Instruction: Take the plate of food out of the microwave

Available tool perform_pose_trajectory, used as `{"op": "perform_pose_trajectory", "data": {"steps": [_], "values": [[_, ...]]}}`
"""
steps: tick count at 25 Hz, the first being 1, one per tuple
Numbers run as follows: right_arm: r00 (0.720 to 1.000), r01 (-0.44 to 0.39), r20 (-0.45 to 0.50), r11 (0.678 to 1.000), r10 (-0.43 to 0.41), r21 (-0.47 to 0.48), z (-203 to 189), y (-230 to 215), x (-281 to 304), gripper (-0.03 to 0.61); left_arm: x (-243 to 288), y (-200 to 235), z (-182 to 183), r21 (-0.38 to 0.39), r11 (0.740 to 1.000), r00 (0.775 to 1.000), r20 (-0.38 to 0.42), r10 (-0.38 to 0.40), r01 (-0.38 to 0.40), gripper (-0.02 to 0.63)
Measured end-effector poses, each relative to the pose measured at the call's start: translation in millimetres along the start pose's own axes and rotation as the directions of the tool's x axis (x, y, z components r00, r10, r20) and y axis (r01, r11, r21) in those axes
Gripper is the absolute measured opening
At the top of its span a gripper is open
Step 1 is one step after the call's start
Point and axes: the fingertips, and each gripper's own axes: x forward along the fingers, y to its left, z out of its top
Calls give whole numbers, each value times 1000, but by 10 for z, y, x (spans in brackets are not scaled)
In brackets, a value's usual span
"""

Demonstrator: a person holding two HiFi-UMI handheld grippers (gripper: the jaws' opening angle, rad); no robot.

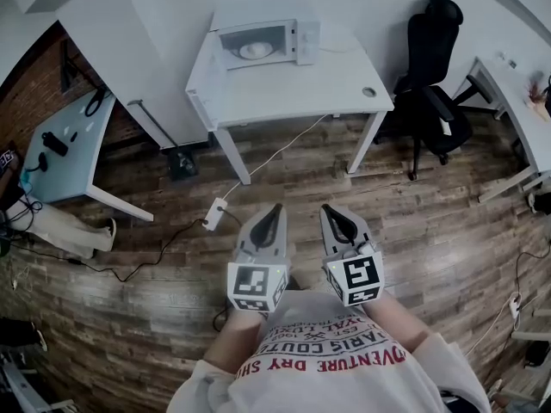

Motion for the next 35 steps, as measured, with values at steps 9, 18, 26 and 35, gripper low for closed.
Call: {"op": "perform_pose_trajectory", "data": {"steps": [9, 18, 26, 35], "values": [[1000, 12, -22, 1000, -12, 4, -65, -114, 259, 11, 220, 166, -145, -38, 999, 999, -42, -20, 19, 8], [996, 72, -51, 997, -72, 10, 25, -524, 1168, 12, 1145, 803, -36, -79, 994, 996, -44, -74, 70, 8], [992, 110, -67, 994, -108, 21, 348, -830, 2331, 12, 2122, 1618, 255, -84, 987, 989, -40, -139, 135, 8], [989, 128, -74, 991, -125, 37, 570, -1068, 3459, 12, 2914, 2408, 360, -92, 985, 986, -63, -153, 147, 8]]}}
